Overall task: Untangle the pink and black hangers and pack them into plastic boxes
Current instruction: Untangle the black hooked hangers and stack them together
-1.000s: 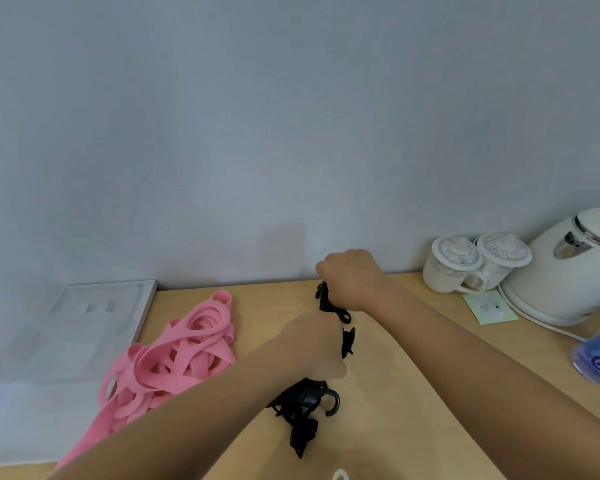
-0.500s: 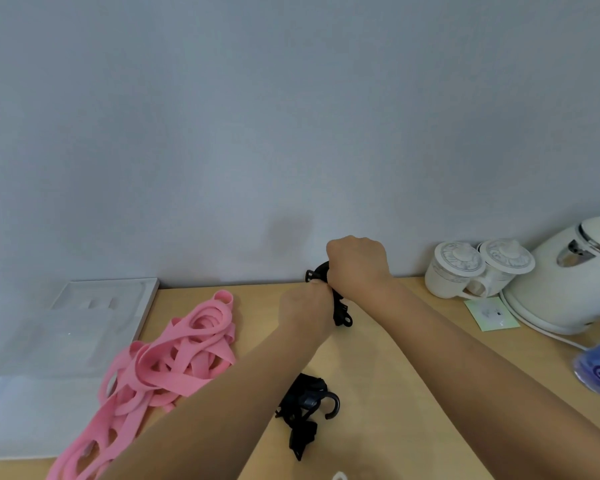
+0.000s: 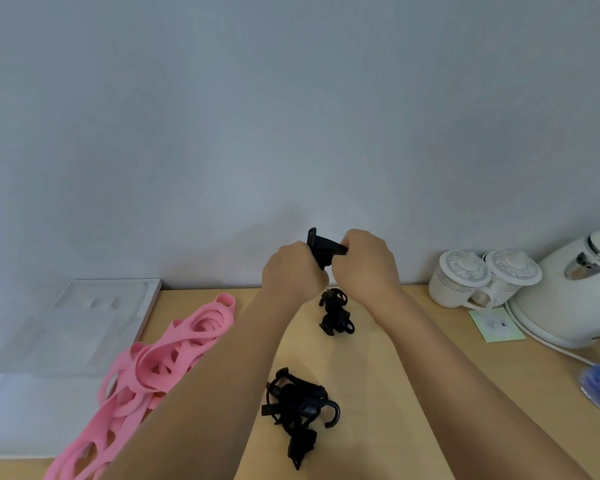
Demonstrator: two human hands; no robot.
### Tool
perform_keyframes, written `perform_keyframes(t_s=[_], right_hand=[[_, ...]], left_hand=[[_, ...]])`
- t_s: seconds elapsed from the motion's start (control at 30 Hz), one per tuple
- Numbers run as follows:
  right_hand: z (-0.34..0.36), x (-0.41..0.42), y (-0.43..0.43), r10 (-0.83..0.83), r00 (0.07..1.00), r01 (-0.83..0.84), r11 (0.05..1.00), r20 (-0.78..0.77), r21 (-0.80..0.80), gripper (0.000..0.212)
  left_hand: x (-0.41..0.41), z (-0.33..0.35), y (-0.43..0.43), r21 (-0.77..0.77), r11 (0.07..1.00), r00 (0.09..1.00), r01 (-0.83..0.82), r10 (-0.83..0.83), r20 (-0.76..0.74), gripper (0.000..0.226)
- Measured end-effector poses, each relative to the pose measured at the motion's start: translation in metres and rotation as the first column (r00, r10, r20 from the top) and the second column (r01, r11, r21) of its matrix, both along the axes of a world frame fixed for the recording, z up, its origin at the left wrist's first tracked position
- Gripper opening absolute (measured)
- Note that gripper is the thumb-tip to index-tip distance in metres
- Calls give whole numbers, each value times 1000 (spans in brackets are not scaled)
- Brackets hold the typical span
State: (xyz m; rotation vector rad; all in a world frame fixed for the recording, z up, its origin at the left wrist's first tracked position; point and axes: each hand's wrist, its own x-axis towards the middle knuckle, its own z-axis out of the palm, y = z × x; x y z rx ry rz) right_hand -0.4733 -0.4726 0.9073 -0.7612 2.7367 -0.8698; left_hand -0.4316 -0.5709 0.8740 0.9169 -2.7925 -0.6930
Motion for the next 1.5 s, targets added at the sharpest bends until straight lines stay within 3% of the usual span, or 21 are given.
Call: perform_keyframes(t_s=[0.07,0.17,0.23,0.3,0.47,0.6,0.73,0.9,1.0,1.17,1.33,1.5], right_hand=[[-6,-1,1,-97,969,147,965,228,-217,11],[-14,6,2,-94,806,318,901,585,-294,10],[-16,9,1,-57,693,372,883,719,-288,19],[-19,8,-1,-39,650,399,867,759,-297,36],[-16,11,-7,42,683,439,774,729,-456,27],[-13,13,-6,140,617,559,615,774,-557,18],[-9,12,0,185,701,567,442,689,-695,24],[4,14,10,256,751,538,298,609,-789,29],[7,18,12,266,790,477,300,552,-826,25],[7,18,15,291,809,408,348,510,-844,25],[8,16,20,245,888,230,493,388,-839,27],[11,15,28,309,891,155,484,333,-861,25]], left_hand=[[-3,6,-3,43,999,998,-18,20,-56,22],[-2,7,-7,92,996,996,-12,20,-82,26],[-1,4,-9,126,992,996,-16,28,-90,26],[2,1,-11,171,985,993,-33,52,-107,26],[3,5,-15,298,954,977,-30,91,-194,20],[9,18,-7,282,959,950,17,72,-303,14],[15,37,3,308,947,918,89,42,-395,14],[18,52,7,546,820,884,170,118,-452,18],[20,55,7,677,720,892,156,192,-410,20],[27,56,9,758,634,890,152,246,-384,20],[34,51,10,814,558,889,164,274,-367,16],[40,52,13,865,453,902,215,248,-354,17]])
